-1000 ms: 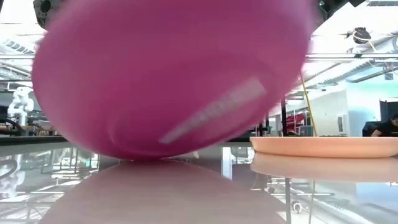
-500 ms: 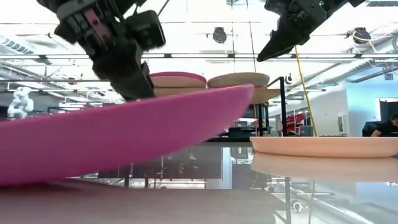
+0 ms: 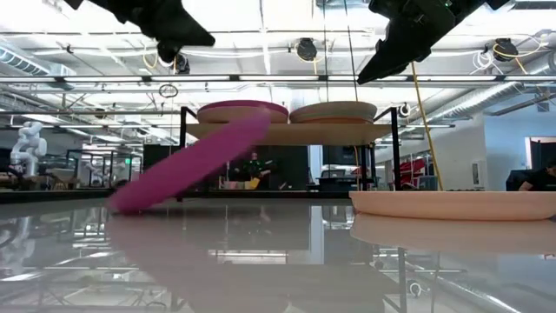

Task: Place and stack plates onto a shelf
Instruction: Stack the pink plate on top of the pink plate on the shelf

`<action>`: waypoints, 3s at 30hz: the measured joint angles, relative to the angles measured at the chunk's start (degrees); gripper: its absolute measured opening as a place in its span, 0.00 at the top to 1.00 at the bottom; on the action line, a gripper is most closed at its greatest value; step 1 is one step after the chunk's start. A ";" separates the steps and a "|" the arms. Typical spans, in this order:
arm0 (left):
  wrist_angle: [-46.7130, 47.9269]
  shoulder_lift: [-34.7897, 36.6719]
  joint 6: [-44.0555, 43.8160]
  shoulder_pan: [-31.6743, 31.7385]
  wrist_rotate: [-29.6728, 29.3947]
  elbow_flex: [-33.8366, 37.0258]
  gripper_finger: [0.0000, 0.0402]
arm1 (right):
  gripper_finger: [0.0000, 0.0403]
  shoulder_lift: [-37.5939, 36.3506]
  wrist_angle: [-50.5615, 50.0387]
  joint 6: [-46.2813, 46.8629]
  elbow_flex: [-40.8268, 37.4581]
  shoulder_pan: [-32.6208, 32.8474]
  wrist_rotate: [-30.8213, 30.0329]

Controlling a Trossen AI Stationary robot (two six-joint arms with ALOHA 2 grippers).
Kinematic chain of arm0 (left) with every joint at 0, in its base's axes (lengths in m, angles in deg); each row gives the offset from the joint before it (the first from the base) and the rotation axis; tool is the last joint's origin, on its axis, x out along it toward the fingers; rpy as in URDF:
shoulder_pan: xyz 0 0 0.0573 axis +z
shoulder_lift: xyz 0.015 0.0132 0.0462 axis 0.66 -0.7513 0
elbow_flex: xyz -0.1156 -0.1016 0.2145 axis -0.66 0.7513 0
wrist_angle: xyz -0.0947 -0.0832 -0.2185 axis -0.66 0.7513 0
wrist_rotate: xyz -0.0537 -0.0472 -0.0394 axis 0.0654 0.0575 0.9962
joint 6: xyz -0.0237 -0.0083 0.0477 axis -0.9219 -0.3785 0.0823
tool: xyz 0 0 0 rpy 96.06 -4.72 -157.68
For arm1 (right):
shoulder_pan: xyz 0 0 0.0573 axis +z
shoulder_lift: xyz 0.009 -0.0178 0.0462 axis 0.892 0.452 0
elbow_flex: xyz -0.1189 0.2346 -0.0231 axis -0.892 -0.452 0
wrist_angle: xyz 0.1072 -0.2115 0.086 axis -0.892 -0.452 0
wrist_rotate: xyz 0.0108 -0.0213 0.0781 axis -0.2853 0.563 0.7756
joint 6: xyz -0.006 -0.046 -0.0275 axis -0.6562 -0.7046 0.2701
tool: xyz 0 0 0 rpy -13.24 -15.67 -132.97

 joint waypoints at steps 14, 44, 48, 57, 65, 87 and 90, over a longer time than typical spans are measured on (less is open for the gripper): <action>13.99 -3.01 5.09 -2.02 1.59 -0.01 1.00 | 0.63 -0.01 0.11 -0.56 0.00 0.01 0.05; 14.90 -30.82 24.45 -21.19 -8.78 -0.01 0.68 | 0.63 -0.04 1.60 -0.02 0.00 0.39 0.28; 12.72 -34.86 24.02 -22.23 -10.41 -0.19 0.68 | 0.63 -0.04 2.01 -0.02 0.00 0.39 0.26; 10.66 -35.12 22.61 -22.33 -15.69 -0.15 0.92 | 0.63 -0.04 2.82 0.00 0.00 0.39 0.28; 19.97 -25.75 24.25 -23.16 -28.73 -5.46 0.97 | 0.63 -0.04 2.82 0.00 0.00 0.39 0.28; 24.54 -10.69 38.81 -16.20 -27.76 -14.70 0.97 | 0.63 -0.02 2.96 0.08 -0.01 1.68 0.25; 24.29 -9.84 41.92 -13.04 -31.46 -14.70 0.97 | 0.63 -0.02 3.30 0.17 0.00 1.68 0.22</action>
